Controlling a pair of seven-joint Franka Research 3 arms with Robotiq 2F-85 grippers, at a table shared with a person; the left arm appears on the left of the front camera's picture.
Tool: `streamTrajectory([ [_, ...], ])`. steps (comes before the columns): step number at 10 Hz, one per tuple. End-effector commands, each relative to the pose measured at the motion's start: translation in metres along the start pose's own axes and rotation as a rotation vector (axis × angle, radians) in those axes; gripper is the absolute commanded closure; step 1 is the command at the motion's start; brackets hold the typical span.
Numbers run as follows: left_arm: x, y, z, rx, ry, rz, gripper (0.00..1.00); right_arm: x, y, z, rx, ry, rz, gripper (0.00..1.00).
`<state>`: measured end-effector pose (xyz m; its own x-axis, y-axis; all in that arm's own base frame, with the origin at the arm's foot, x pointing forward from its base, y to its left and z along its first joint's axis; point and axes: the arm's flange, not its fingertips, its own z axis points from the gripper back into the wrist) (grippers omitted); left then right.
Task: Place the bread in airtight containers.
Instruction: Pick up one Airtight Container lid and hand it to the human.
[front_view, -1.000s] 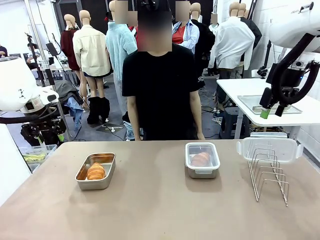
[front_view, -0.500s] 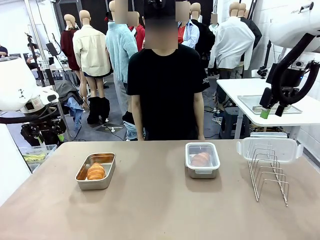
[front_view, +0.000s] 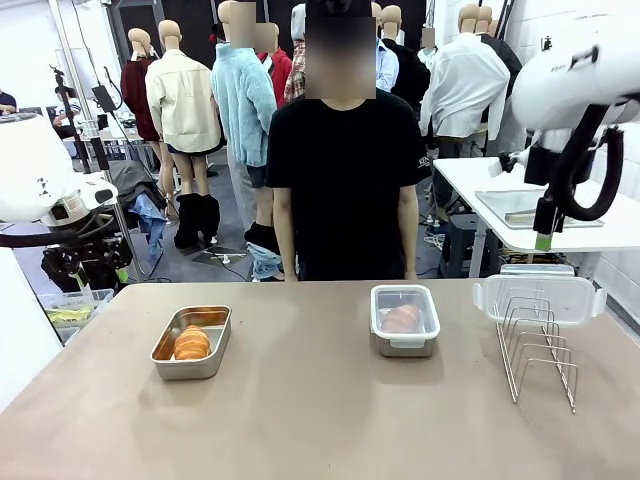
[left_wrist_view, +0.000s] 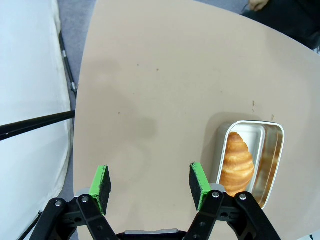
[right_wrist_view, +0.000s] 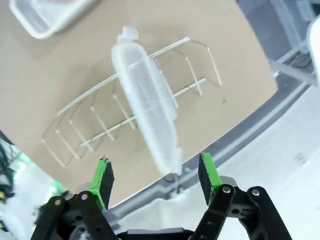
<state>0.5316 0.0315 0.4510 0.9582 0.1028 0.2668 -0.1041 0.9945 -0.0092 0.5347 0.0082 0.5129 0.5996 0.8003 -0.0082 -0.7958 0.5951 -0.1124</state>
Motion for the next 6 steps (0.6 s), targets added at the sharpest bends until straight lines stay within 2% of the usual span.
streamTrajectory([
  [1, 0.0, 0.001, 0.001, 0.0, 0.0, 0.001, 0.18, 0.013, -0.003, -0.028, -0.028, -0.004, 0.106, 0.15],
  [4, 0.0, 0.001, 0.001, 0.0, 0.0, 0.001, 0.18, 0.019, -0.009, -0.049, 0.033, 0.032, 0.182, 0.15],
  [6, 0.0, 0.001, 0.001, 0.0, 0.0, 0.001, 0.18, 0.021, -0.014, -0.06, 0.015, 0.032, 0.201, 0.15],
])
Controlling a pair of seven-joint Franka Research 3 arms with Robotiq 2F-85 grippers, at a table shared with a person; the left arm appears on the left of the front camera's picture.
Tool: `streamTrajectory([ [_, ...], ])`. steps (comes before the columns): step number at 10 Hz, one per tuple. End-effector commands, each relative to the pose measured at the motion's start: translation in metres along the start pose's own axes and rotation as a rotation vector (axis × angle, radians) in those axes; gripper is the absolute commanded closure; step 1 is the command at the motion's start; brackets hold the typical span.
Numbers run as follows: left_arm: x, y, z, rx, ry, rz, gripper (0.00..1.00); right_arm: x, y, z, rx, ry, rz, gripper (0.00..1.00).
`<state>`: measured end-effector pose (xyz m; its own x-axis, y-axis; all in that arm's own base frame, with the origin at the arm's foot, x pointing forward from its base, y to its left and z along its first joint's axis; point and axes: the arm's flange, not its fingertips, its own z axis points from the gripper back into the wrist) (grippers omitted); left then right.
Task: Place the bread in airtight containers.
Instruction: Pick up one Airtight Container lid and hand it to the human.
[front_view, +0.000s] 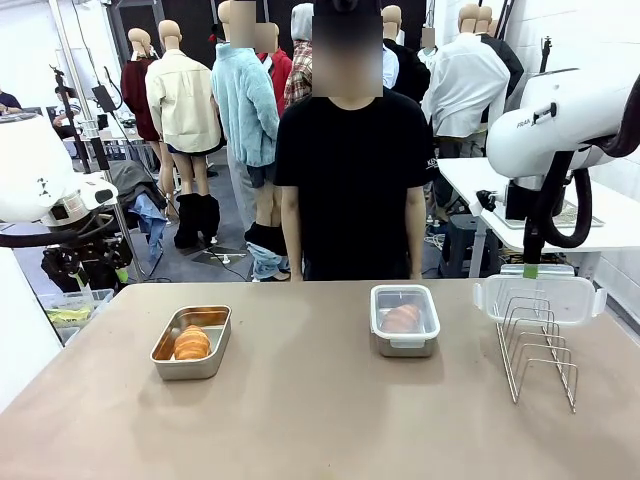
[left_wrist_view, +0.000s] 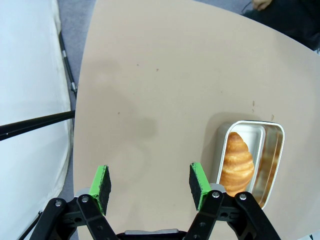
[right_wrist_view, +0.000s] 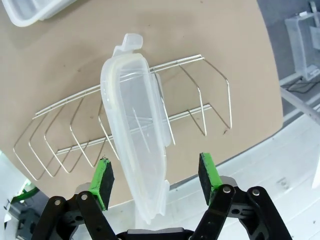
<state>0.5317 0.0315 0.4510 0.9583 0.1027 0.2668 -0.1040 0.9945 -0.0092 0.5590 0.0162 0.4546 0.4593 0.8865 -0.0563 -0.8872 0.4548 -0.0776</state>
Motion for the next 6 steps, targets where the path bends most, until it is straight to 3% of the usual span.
streamTrajectory([
  [1, 0.0, 0.001, 0.001, 0.0, -0.001, 0.001, 0.18, 0.001, -0.007, -0.004, -0.023, 0.008, 0.062, 0.15],
  [6, 0.0, 0.001, 0.001, 0.0, -0.001, 0.001, 0.18, 0.016, -0.019, -0.021, 0.015, 0.074, 0.207, 0.15],
])
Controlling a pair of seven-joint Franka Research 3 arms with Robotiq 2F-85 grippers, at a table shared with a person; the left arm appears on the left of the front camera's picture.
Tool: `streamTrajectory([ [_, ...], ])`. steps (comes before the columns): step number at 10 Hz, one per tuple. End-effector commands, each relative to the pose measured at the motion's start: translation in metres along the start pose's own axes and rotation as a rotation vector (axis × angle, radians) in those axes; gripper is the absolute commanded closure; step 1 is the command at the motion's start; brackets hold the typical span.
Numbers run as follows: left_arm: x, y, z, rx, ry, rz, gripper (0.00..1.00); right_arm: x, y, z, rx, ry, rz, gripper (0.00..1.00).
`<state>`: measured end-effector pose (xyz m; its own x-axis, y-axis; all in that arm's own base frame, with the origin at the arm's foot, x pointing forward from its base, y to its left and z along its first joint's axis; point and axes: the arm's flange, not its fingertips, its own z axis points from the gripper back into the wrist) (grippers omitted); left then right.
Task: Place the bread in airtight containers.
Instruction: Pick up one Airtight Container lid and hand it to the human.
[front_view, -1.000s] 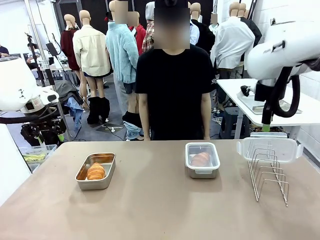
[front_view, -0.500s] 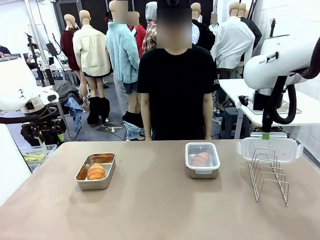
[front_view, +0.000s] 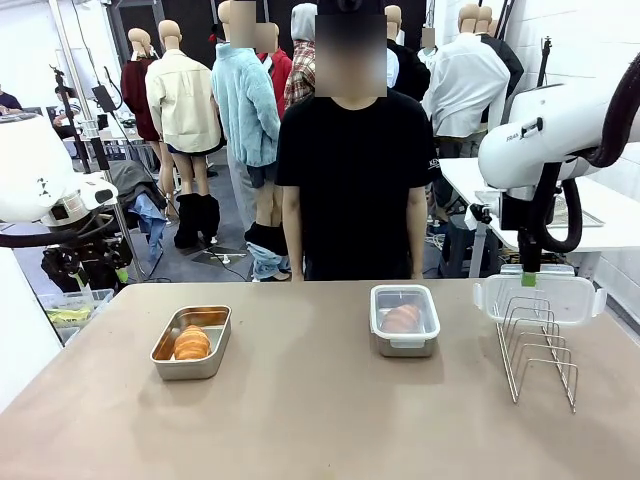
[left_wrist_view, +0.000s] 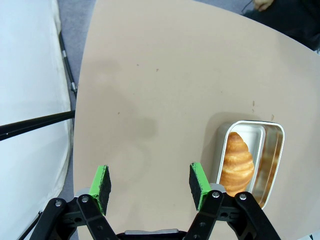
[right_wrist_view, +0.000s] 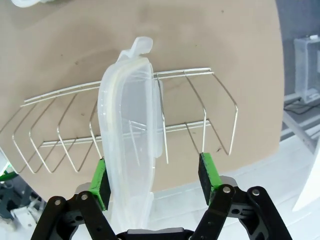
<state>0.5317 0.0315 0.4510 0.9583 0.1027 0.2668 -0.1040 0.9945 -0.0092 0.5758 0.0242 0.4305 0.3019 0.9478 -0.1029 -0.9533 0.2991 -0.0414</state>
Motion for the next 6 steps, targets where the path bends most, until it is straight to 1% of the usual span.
streamTrajectory([
  [1, -0.0003, 0.001, 0.0012, 0.0, -0.001, 0.001, 0.18, -0.0007, -0.0105, 0.0013, -0.006, 0.047, 0.047, 0.15],
  [3, -0.0003, 0.001, 0.0012, 0.0, -0.001, 0.001, 0.18, 0.0008, -0.0125, -0.0009, 0.002, 0.058, 0.044, 0.15],
  [6, -0.0003, 0.001, 0.0012, 0.0, -0.001, 0.001, 0.18, 0.0008, -0.0127, -0.0006, 0.005, 0.069, 0.045, 0.73],
])
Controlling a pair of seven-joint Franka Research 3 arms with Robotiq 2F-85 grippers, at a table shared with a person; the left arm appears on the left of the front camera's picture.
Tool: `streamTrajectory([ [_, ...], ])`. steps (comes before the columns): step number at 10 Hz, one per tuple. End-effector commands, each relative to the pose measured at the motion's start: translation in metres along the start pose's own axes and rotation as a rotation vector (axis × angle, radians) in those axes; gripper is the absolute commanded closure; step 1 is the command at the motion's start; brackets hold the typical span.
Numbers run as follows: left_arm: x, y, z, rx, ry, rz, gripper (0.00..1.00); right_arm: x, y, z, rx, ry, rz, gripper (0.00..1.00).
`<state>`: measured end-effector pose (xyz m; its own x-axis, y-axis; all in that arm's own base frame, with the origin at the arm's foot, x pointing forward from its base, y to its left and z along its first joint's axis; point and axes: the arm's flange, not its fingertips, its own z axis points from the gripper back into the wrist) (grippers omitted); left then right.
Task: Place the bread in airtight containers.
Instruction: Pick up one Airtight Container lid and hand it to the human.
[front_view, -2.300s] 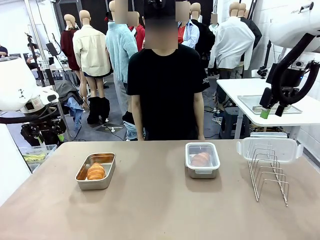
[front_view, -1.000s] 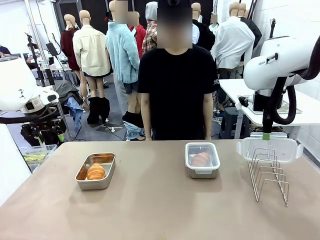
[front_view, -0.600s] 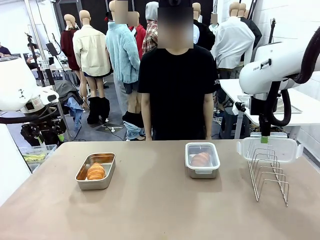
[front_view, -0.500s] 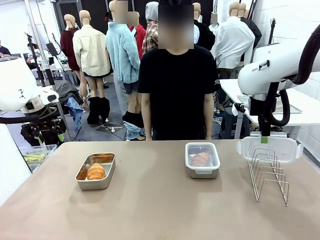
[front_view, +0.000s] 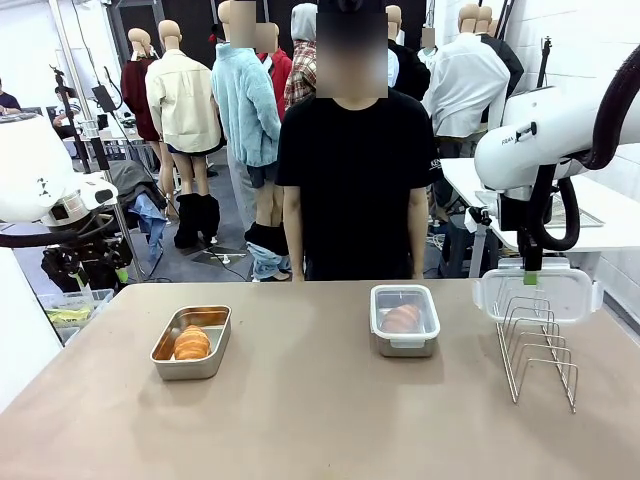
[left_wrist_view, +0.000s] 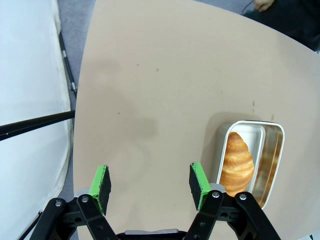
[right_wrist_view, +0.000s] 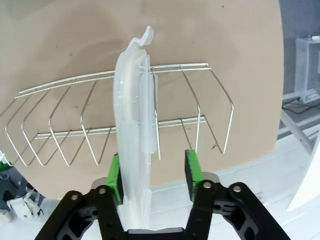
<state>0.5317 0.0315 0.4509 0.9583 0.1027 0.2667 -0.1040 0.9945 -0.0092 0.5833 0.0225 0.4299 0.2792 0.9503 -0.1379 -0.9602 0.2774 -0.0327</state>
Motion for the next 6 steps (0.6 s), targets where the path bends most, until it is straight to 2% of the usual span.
streamTrajectory([
  [1, -0.0003, 0.001, 0.0013, 0.0, -0.001, 0.001, 0.18, 0.0, -0.0049, 0.0004, 0.002, 0.039, 0.024, 0.92],
  [2, -0.0003, 0.001, 0.0013, 0.0, -0.001, 0.001, 0.18, 0.0002, -0.005, 0.0008, 0.001, 0.044, 0.029, 1.0],
  [6, -0.0003, 0.001, 0.0013, 0.0, -0.001, 0.001, 0.18, 0.0006, -0.0039, 0.0014, -0.01, 0.07, 0.061, 1.0],
])
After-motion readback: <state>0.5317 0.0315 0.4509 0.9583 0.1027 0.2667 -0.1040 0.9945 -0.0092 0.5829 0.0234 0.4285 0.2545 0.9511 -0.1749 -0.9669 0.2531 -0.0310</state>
